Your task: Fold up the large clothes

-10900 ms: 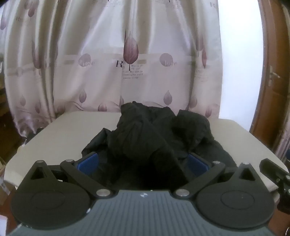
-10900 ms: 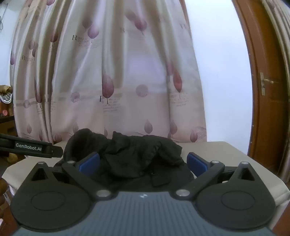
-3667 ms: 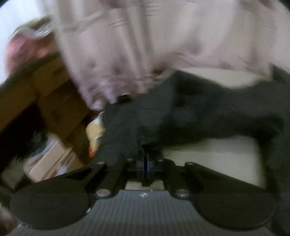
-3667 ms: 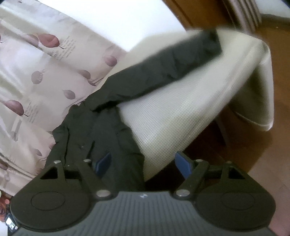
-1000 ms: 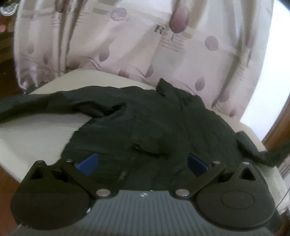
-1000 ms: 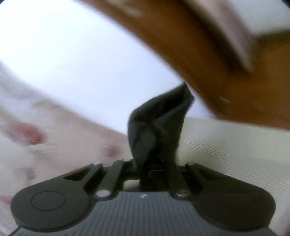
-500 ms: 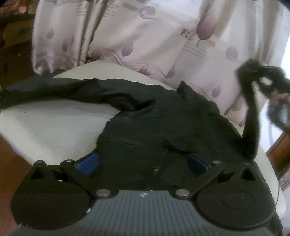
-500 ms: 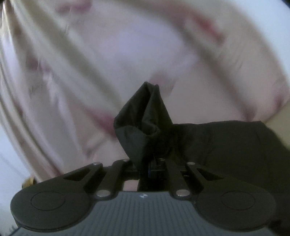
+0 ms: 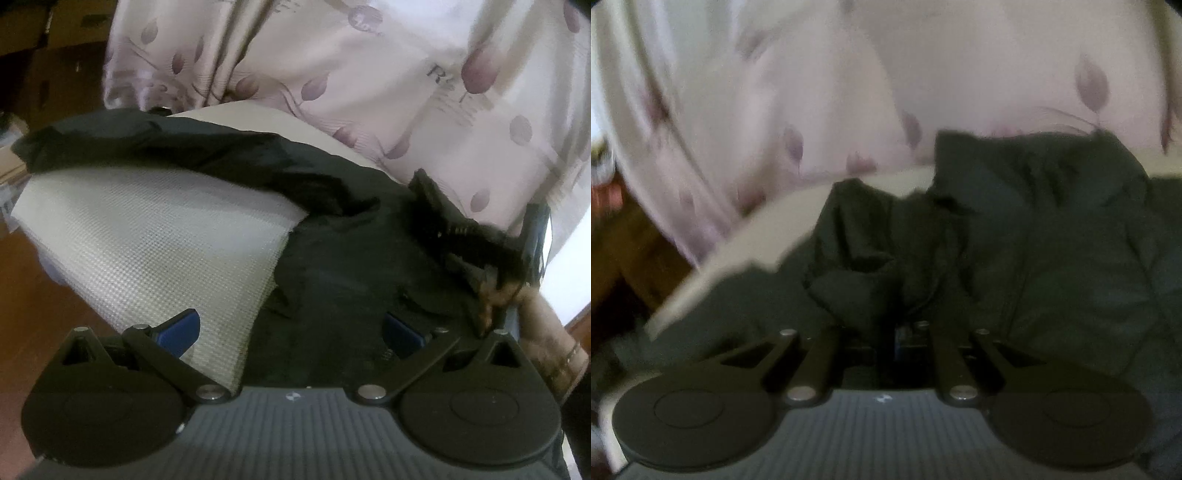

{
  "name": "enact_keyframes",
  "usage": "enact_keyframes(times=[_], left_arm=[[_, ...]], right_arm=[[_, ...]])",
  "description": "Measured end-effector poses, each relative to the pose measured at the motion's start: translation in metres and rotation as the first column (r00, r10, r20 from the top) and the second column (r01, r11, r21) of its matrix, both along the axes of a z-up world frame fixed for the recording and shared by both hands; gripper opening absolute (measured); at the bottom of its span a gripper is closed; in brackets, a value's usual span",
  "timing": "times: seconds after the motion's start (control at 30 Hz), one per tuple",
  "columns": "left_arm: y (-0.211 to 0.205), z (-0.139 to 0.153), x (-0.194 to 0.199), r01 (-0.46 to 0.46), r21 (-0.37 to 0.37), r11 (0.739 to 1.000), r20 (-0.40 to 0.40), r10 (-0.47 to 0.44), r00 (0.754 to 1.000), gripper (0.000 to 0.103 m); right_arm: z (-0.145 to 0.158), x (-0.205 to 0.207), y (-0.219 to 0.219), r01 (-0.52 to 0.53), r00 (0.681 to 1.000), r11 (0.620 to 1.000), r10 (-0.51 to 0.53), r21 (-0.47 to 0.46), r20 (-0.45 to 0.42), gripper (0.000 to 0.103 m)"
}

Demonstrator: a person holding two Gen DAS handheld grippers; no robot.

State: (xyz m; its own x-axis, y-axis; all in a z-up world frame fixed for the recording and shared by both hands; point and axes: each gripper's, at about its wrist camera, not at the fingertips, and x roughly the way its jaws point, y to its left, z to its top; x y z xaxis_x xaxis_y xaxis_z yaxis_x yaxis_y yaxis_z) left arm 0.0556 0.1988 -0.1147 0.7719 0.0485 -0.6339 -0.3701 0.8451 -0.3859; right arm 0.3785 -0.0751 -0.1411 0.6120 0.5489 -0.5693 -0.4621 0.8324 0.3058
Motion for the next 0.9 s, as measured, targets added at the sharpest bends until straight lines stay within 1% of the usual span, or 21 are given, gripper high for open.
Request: enact_keyframes(times=[0.07,0.1,0.13,0.17,0.2,0.23,0.3,0.33,0.37,0.4,0.47,0.5,0.53,0.57,0.6,0.67,0.73,0.77,0.8,0.87,0.9], left_arm=[[0.003,0.000,0.000,-0.010,0.008,1.000,0.002,0.010,1.000,0.103],[0.004,0.000,0.000,-0.015,0.016,1.000,0.003,0.015,1.000,0.103],[0.006,0.002,0.001,-0.016,0.026,1.000,0.009,0.016,1.000,0.103],[0.008,0.005,0.002,-0.014,0.034,0.999,0.017,0.013,1.000,0.103],[0.013,0.008,0.002,-0.012,0.039,0.999,0.027,0.011,1.000,0.103],[0.018,0.011,0.002,-0.017,0.036,0.999,0.037,0.016,0.999,0.103],[0.029,0.017,0.002,-0.036,0.028,0.999,0.073,0.034,0.997,0.103],[0.036,0.019,0.002,-0.048,0.027,0.999,0.090,0.045,0.995,0.103],[0.044,0.021,0.003,-0.066,0.023,0.998,0.093,0.064,0.994,0.103],[0.052,0.021,0.004,-0.083,0.013,0.996,0.097,0.081,0.992,0.103],[0.072,0.019,0.007,-0.106,-0.027,0.994,0.118,0.108,0.987,0.103],[0.081,0.017,0.009,-0.130,-0.049,0.990,0.114,0.135,0.984,0.103],[0.093,0.016,0.011,-0.146,-0.085,0.986,0.119,0.156,0.981,0.103],[0.103,0.014,0.013,-0.154,-0.119,0.981,0.123,0.168,0.978,0.103],[0.114,0.013,0.016,-0.170,-0.166,0.971,0.127,0.192,0.973,0.103],[0.135,0.011,0.023,-0.167,-0.235,0.958,0.147,0.205,0.968,0.103],[0.156,0.004,0.032,-0.205,-0.298,0.932,0.117,0.248,0.962,0.103],[0.168,-0.001,0.037,-0.212,-0.351,0.912,0.116,0.267,0.957,0.103],[0.179,-0.006,0.041,-0.223,-0.384,0.896,0.112,0.285,0.952,0.103],[0.199,-0.017,0.052,-0.293,-0.406,0.865,0.059,0.345,0.937,0.103],[0.208,-0.023,0.058,-0.307,-0.422,0.853,0.042,0.356,0.933,0.103]], right_arm=[[0.000,-0.006,0.012,-0.045,0.997,0.993,0.051,-0.110,0.049,0.014],[0.001,-0.013,0.018,-0.071,0.993,0.983,0.085,-0.172,0.078,0.020],[0.001,-0.019,0.022,-0.092,0.989,0.971,0.115,-0.223,0.092,0.031],[0.006,-0.025,0.023,-0.104,0.986,0.960,0.134,-0.259,0.103,0.037],[0.011,-0.029,0.022,-0.108,0.982,0.954,0.147,-0.281,0.120,0.052],[0.017,-0.039,0.017,-0.109,0.977,0.953,0.155,-0.282,0.145,0.066],[0.032,-0.059,0.003,-0.091,0.968,0.963,0.145,-0.256,0.203,0.077],[0.041,-0.073,-0.010,-0.078,0.965,0.969,0.132,-0.235,0.225,0.078],[0.051,-0.075,-0.018,-0.077,0.965,0.973,0.128,-0.218,0.230,0.078],[0.058,-0.085,-0.030,-0.084,0.965,0.976,0.129,-0.199,0.228,0.079],[0.068,-0.112,-0.057,-0.094,0.964,0.982,0.131,-0.163,0.232,0.083],[0.070,-0.126,-0.071,-0.092,0.962,0.984,0.127,-0.153,0.243,0.088],[0.072,-0.140,-0.086,-0.082,0.959,0.985,0.119,-0.149,0.257,0.091],[0.072,-0.154,-0.101,-0.066,0.958,0.986,0.106,-0.154,0.267,0.091],[0.071,-0.167,-0.115,-0.051,0.959,0.985,0.094,-0.163,0.268,0.091],[0.066,-0.185,-0.140,-0.007,0.964,0.985,0.053,-0.175,0.259,0.091],[0.062,-0.199,-0.167,0.058,0.971,0.987,-0.020,-0.151,0.238,0.091],[0.060,-0.205,-0.181,0.092,0.974,0.988,-0.064,-0.123,0.215,0.091],[0.060,-0.209,-0.194,0.122,0.976,0.988,-0.103,-0.092,0.193,0.091],[0.060,-0.217,-0.216,0.177,0.973,0.984,-0.171,-0.030,0.156,0.091],[0.061,-0.221,-0.225,0.199,0.970,0.980,-0.197,-0.002,0.141,0.091]])
